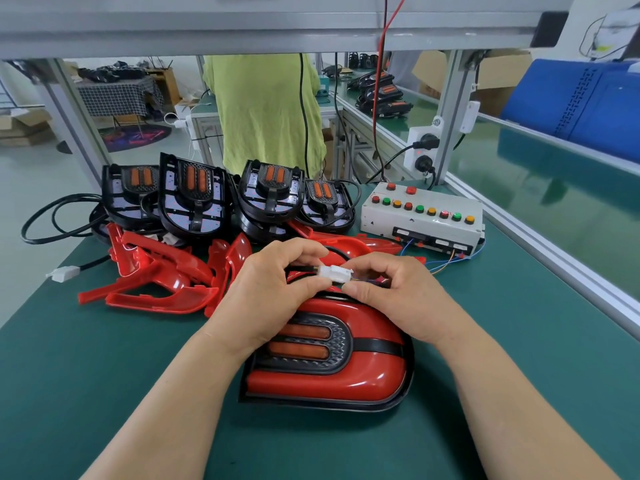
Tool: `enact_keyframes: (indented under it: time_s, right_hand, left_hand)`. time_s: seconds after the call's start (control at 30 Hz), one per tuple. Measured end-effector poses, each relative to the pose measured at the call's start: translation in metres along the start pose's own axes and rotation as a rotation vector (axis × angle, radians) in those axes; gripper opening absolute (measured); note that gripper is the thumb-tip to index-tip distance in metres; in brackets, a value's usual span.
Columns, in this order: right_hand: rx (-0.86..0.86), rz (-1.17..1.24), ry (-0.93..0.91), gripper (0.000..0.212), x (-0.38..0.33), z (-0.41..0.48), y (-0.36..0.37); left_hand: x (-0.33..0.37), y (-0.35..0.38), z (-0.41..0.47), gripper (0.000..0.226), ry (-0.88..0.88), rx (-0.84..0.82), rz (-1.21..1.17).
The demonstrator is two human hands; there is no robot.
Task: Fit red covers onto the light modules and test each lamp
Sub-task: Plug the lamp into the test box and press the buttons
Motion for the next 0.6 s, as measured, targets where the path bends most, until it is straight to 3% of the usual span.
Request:
enact_keyframes:
  time_s: [0.17, 0.3, 0.4, 0.6]
  right_hand:
    - [-0.005, -0.251, 0.041, 0.007, 0.009, 0.001, -0.002]
    - [0.009, -0.47, 0.021, 0.025, 0.008, 0.002, 0.003]
    - [0.023, -0.468, -0.004, 0.026, 0.009, 0.002, 0.005]
    - [0.114, -0.316, -0.069, 0.021, 0.007, 0.007, 0.002]
  left_hand:
    - [-0.02, -0.012, 0.005, 0.016, -0.154, -0.027, 0.027]
    - [-0.026, -0.004, 0.006, 0.031, -0.223, 0.054, -0.011]
    - [-0.027, 0.001, 0.008, 0.036, -0.257, 0.132, -0.051]
    - [-0.021, 0.003, 0.012, 0.021, -0.163, 0.239, -0.184]
Point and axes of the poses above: each hand's wrist, its own z-axis towards the middle knuckle, its own y-axis out of the palm, x = y × z, the point moved 2 cm from there along z, towards the middle knuckle, and after that the axes turned 1 degree about -z, right-handed, at the moved point
